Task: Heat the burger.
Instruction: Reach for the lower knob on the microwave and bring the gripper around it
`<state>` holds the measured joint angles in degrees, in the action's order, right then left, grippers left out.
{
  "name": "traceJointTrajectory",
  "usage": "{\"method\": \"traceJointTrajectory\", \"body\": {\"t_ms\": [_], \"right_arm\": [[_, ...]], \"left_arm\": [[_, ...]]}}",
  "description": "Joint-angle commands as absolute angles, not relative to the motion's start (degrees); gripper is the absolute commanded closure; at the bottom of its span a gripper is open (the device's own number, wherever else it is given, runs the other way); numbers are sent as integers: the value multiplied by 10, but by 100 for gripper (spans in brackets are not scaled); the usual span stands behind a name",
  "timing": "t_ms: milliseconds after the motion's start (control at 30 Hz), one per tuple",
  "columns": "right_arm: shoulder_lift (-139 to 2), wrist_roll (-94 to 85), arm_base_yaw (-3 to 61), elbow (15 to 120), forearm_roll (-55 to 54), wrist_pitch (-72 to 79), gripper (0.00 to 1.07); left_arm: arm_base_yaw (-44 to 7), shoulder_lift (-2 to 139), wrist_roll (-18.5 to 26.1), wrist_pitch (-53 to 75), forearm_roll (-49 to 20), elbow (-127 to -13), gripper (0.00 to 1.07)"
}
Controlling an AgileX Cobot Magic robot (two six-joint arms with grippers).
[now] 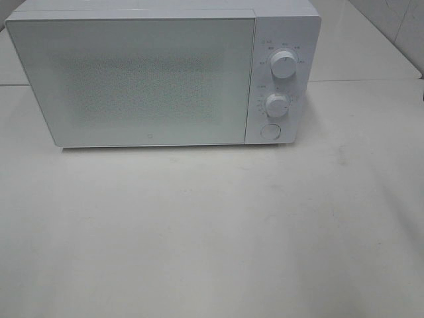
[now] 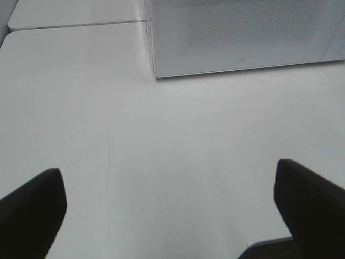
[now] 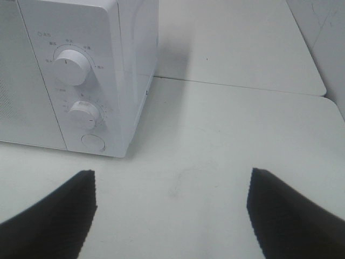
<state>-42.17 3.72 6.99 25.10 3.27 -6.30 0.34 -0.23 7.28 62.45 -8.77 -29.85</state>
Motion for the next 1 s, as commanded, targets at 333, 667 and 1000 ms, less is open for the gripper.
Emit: {"method": "traceJointTrajectory", "body": {"t_ms": [333, 667, 1000], "right_arm": [[-563, 45, 69, 231, 34, 155, 32], [-658, 0, 69, 147, -44, 402, 32], [-730, -51, 112, 128, -148, 485, 32]], "left_arm": [[5, -13, 70, 616, -92, -297, 9], [5, -13, 70, 616, -92, -297, 9], [5, -13, 70, 616, -92, -297, 9]]}}
